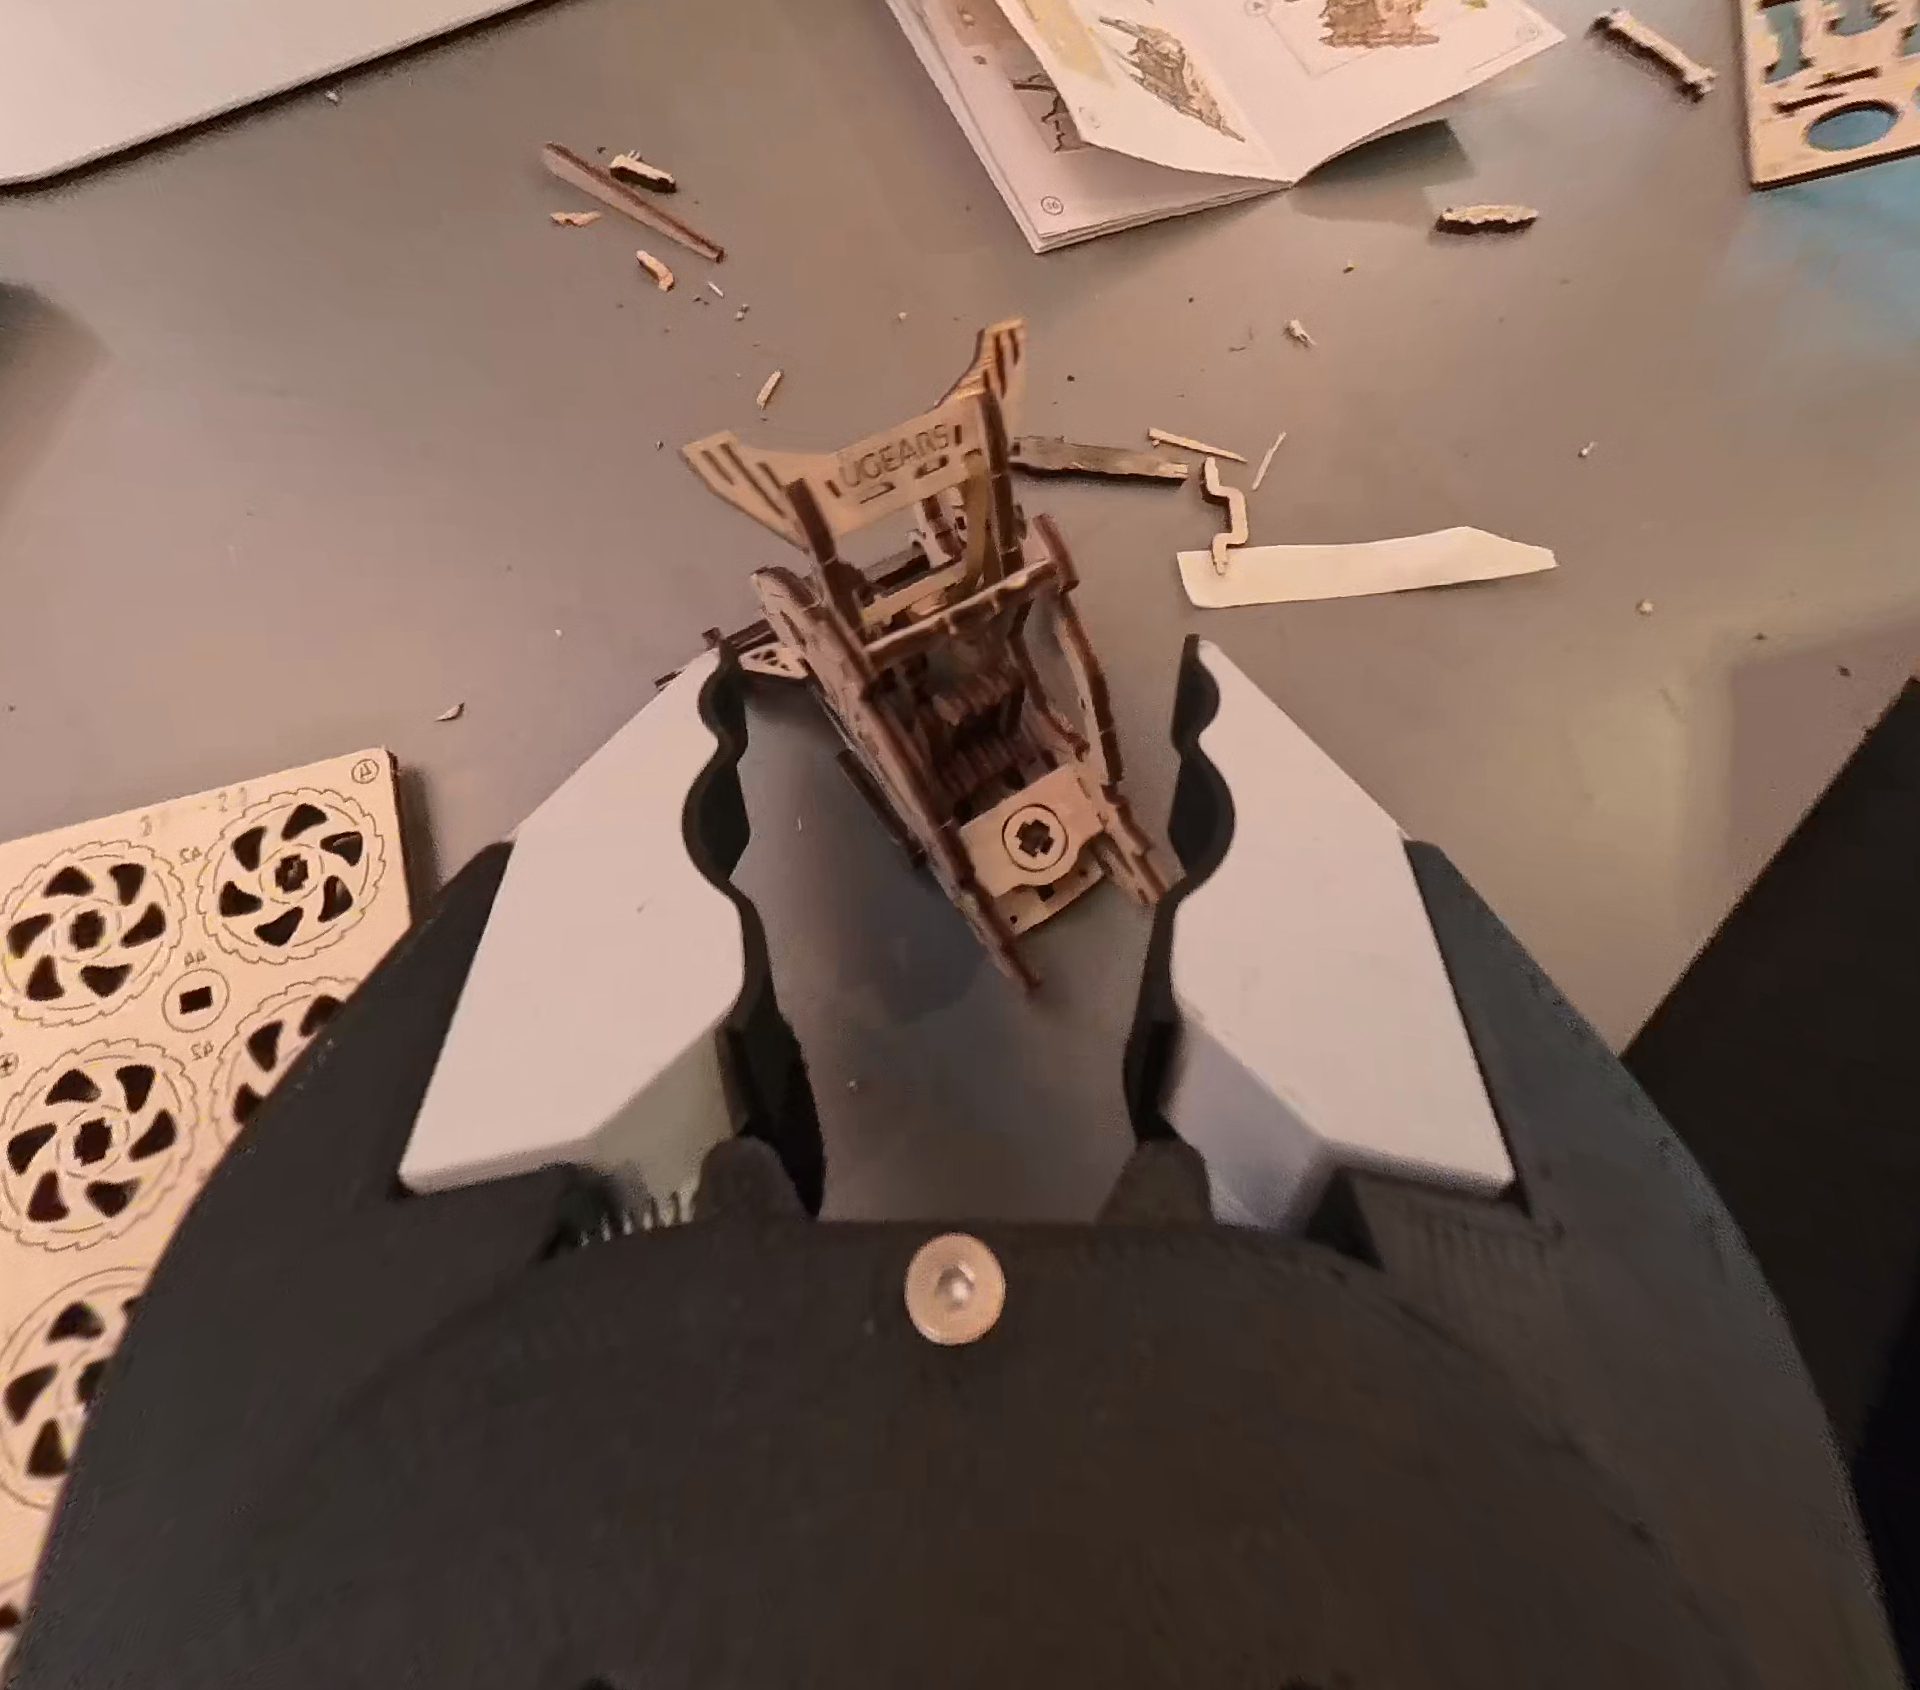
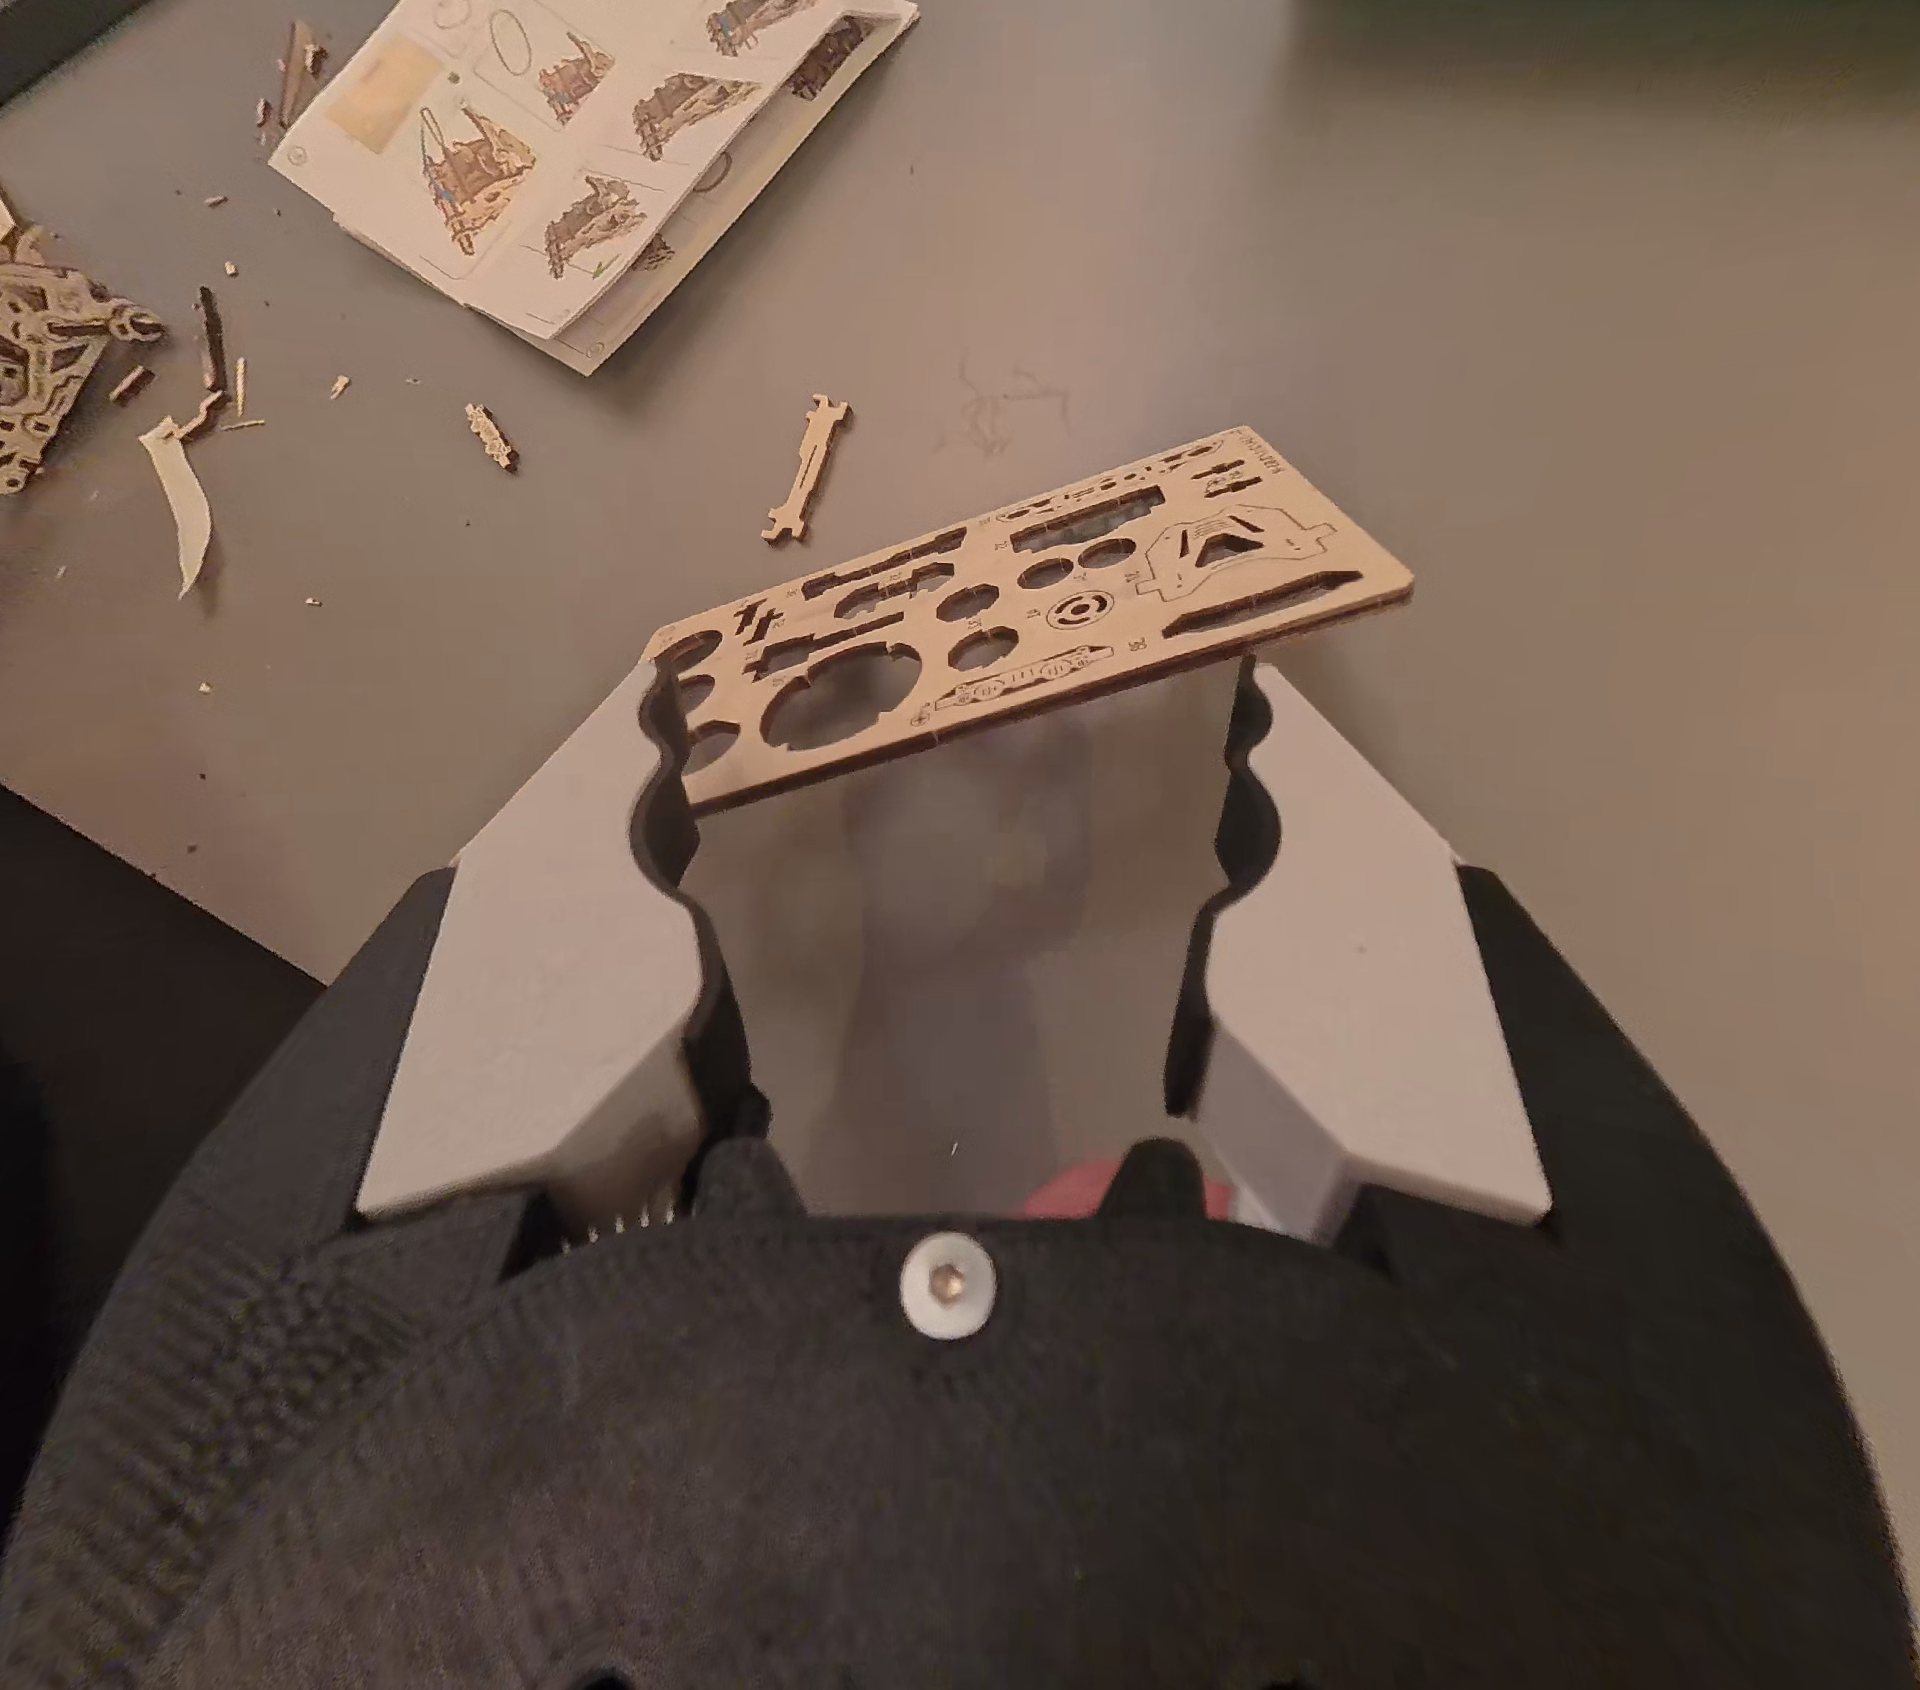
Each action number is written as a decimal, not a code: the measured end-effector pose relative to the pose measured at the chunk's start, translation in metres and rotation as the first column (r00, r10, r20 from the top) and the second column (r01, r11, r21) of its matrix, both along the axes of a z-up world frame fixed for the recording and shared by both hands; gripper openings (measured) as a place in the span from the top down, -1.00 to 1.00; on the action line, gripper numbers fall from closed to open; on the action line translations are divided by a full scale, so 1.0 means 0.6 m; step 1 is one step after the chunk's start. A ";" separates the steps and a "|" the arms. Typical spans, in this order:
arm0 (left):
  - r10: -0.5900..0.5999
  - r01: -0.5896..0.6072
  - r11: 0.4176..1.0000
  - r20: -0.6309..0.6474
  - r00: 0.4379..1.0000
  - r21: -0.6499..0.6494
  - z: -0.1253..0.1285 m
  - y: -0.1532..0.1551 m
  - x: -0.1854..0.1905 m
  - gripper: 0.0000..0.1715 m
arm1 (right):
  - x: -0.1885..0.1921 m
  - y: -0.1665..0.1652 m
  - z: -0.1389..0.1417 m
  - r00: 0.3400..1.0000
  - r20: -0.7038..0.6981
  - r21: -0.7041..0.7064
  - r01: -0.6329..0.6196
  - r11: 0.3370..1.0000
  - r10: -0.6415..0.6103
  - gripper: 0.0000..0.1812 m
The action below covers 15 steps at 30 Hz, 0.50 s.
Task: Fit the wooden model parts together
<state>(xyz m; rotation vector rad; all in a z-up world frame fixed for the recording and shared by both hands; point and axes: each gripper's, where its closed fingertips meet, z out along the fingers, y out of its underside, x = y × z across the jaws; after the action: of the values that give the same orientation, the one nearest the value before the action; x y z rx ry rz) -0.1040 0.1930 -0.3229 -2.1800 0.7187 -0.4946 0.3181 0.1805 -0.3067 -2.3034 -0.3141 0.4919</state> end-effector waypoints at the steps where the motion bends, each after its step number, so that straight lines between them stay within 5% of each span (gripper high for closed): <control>1: 0.010 -0.010 1.000 -0.020 1.000 0.008 -0.003 0.001 0.005 0.09 | 0.001 0.001 0.003 1.000 0.008 0.007 0.002 1.000 -0.002 -0.13; 3: 0.054 -0.053 0.999 -0.099 0.994 0.014 -0.016 0.005 0.003 0.31 | 0.002 0.001 0.011 0.999 0.033 0.024 0.001 1.000 -0.002 -0.12; 8: 0.026 -0.018 0.997 -0.118 0.993 0.074 -0.008 0.005 0.018 0.35 | 0.001 -0.004 0.030 0.998 0.054 0.043 -0.013 0.999 0.011 -0.11; 15: -0.150 0.174 0.910 -0.093 0.984 0.377 0.083 -0.017 0.047 0.44 | -0.071 -0.005 0.113 0.989 0.059 0.208 -0.144 0.968 0.135 0.03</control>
<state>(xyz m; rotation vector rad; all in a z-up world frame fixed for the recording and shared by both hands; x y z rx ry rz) -0.0760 0.1828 -0.2731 -1.7820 0.9513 -0.3364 0.2753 0.1776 -0.2388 -2.0962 -0.5282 0.4537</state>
